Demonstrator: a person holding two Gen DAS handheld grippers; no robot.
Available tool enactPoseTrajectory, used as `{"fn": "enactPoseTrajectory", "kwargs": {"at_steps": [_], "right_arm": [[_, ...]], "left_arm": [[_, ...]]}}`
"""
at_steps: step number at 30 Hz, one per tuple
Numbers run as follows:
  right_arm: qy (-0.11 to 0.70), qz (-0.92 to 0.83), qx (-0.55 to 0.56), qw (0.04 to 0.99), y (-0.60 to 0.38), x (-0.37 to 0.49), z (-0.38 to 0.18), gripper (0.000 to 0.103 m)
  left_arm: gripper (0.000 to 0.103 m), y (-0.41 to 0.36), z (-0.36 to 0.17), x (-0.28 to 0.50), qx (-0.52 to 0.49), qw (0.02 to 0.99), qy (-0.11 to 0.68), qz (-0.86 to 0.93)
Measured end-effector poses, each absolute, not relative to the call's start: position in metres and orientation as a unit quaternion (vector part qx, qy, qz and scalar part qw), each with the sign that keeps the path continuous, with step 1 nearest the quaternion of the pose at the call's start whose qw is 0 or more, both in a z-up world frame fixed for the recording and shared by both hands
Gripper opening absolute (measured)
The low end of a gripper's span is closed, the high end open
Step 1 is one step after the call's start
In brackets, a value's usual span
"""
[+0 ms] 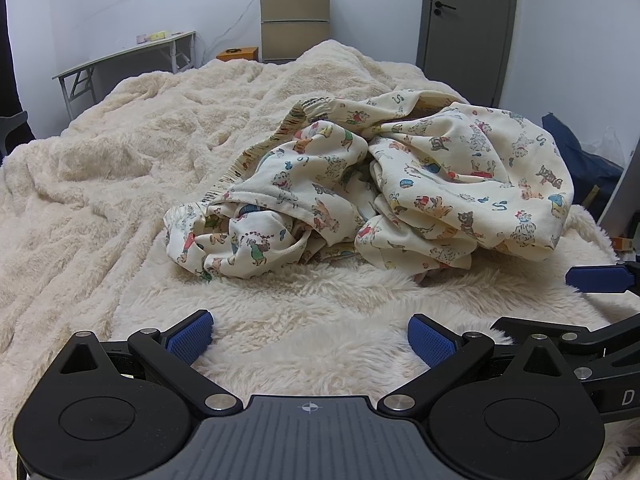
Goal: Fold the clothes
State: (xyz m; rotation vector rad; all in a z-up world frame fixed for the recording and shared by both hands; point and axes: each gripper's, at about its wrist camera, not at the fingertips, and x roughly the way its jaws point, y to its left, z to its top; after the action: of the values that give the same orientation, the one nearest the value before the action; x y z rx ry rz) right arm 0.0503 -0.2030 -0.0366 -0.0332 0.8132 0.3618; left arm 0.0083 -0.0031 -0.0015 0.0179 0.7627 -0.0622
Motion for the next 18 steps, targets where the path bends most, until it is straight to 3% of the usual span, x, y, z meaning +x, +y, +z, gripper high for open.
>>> {"fn": "enactPoseTrajectory", "kwargs": {"at_steps": [9,15,18], "right_arm": [[0.381,0.188,0.020,0.905,-0.223,0.062,-0.028,0.103],[0.258,0.192,-0.024,0.946,-0.240,0.070,0.002,0.103],[0.221,0.220,-0.061,0.948,-0.237,0.078,0.014,0.103]], "left_arm": [[0.103,0.015,0.006,0.031,-0.023,0.923,0.376,-0.082],[0.103,0.053,0.030,0.044,-0.012,0.959,0.276,-0.072],[0.103,0.064,0.031,0.063,0.042,0.955,0.286,-0.071]]}}
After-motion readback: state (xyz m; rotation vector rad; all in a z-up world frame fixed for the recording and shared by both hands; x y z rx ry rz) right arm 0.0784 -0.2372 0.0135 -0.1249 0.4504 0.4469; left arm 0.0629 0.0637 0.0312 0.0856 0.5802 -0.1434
